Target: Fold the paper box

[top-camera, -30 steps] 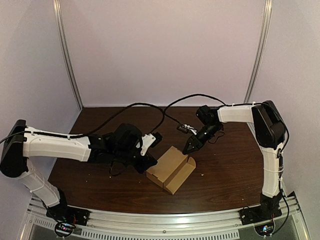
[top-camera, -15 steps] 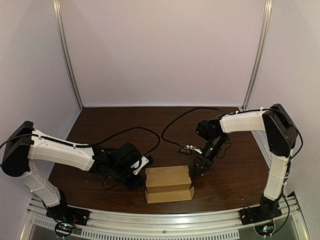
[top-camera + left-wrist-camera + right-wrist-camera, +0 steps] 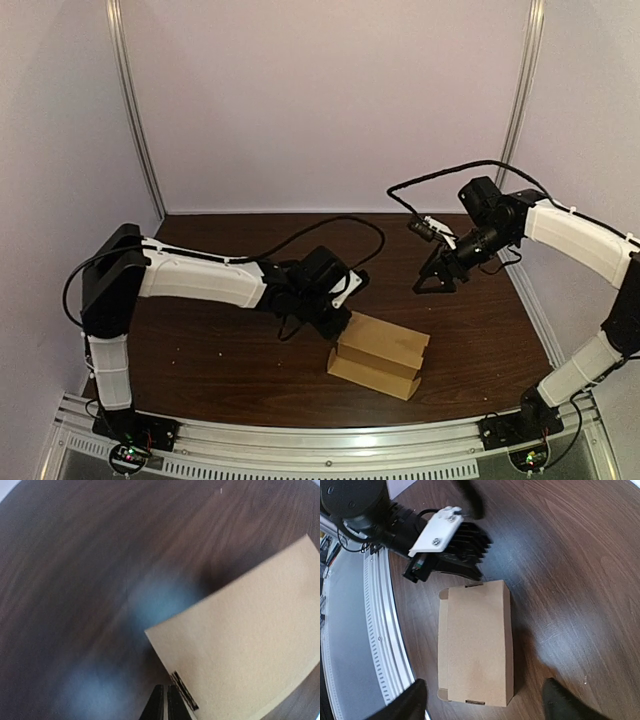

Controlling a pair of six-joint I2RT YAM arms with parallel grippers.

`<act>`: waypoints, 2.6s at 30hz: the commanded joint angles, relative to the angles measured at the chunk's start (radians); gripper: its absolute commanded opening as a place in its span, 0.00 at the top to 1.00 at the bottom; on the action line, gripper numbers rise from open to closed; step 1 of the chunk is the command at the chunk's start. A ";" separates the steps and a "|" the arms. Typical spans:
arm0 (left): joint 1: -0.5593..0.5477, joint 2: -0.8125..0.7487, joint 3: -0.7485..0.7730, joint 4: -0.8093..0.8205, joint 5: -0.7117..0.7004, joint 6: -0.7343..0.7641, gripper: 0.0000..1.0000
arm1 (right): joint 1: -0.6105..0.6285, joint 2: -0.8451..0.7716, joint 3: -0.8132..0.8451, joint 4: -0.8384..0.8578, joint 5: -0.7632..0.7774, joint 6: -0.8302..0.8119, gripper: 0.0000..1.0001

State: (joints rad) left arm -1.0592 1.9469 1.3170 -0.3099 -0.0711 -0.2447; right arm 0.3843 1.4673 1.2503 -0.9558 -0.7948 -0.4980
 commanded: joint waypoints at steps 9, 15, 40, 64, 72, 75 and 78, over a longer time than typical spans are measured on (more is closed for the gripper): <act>0.032 0.054 0.178 0.033 0.007 0.094 0.82 | -0.117 0.038 0.001 -0.158 -0.180 -0.193 0.00; 0.017 -0.195 -0.184 0.196 0.018 -0.047 0.65 | -0.099 0.060 0.113 -0.503 -0.180 -0.417 0.03; -0.022 -0.315 -0.541 0.453 0.014 -0.162 0.69 | 0.424 -0.094 -0.405 0.154 0.636 -0.660 0.28; -0.022 -0.419 -0.717 0.529 -0.127 -0.141 0.75 | 0.627 -0.041 -0.336 0.281 0.747 -0.424 0.35; -0.022 -0.338 -0.679 0.580 -0.085 -0.148 0.73 | 0.655 -0.059 -0.404 0.356 0.856 -0.437 0.33; -0.022 -0.308 -0.653 0.566 -0.088 -0.148 0.74 | 0.673 -0.046 -0.443 0.438 0.879 -0.460 0.33; -0.022 -0.295 -0.636 0.555 -0.096 -0.151 0.76 | 0.697 -0.038 -0.463 0.508 0.892 -0.447 0.32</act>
State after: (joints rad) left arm -1.0775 1.6299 0.6415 0.2123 -0.1646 -0.3920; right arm 1.0492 1.4227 0.8196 -0.5545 0.0467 -0.9447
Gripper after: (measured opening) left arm 0.257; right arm 0.670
